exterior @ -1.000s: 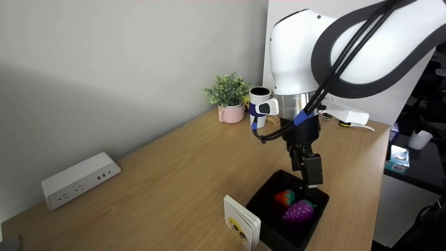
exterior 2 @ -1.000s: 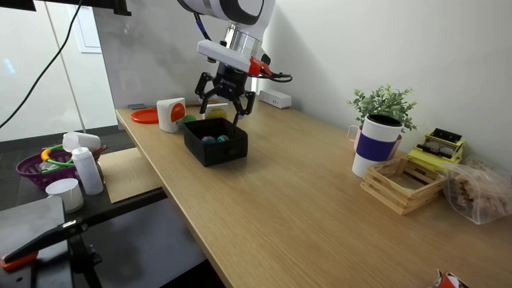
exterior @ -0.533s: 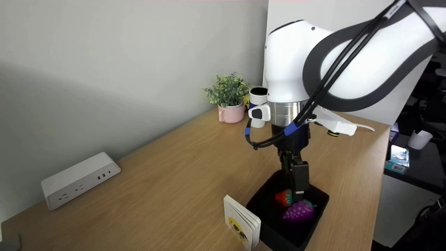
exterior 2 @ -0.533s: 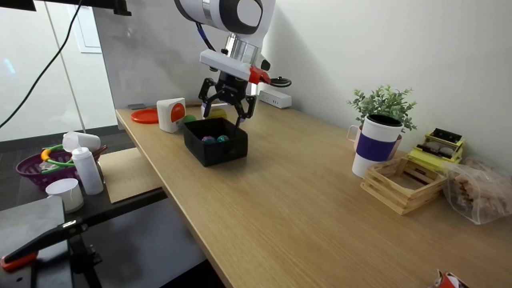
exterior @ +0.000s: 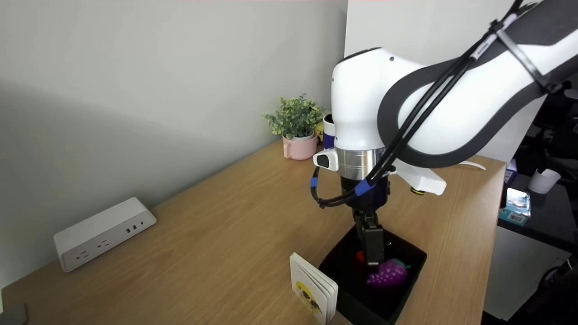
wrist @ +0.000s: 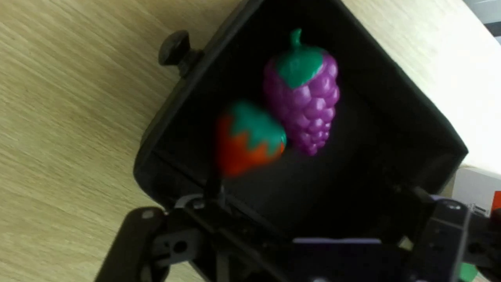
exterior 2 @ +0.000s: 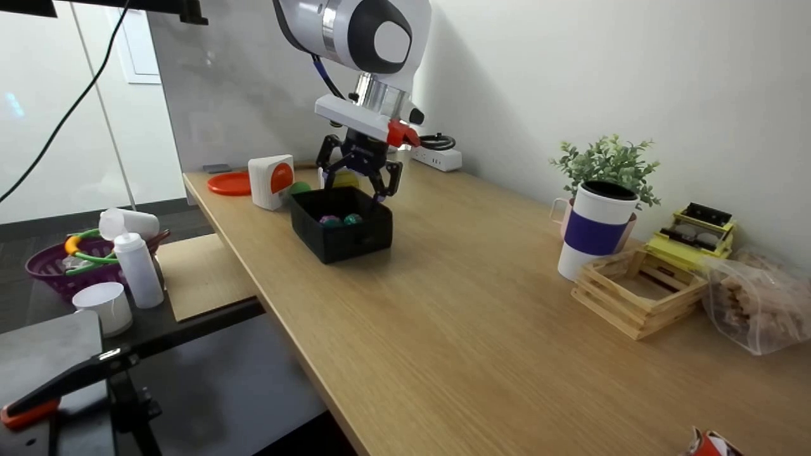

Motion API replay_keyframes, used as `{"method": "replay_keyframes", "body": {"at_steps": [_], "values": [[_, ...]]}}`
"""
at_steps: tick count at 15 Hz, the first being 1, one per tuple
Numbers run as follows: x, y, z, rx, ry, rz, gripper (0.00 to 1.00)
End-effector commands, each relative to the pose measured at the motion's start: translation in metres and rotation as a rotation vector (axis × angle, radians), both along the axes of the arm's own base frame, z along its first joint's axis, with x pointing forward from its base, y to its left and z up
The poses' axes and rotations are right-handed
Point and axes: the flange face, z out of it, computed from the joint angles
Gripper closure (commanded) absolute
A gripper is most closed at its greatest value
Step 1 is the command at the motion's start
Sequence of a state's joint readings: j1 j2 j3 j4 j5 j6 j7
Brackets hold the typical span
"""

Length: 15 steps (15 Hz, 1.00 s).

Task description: Remove the strawberry and grapes from the black box

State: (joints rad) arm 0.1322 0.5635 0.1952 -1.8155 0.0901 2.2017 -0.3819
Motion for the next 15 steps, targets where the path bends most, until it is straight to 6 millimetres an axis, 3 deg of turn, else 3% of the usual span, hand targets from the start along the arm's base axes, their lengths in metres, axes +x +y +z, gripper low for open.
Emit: {"method": "replay_keyframes", "body": {"at_steps": [1,15], "values": [[0.005,0.005,-0.007,-0.04,0.009,-0.046,0.0],[-0.013,0.007,-0.001,-0.258,0.035,-0.354,0.0]]}}
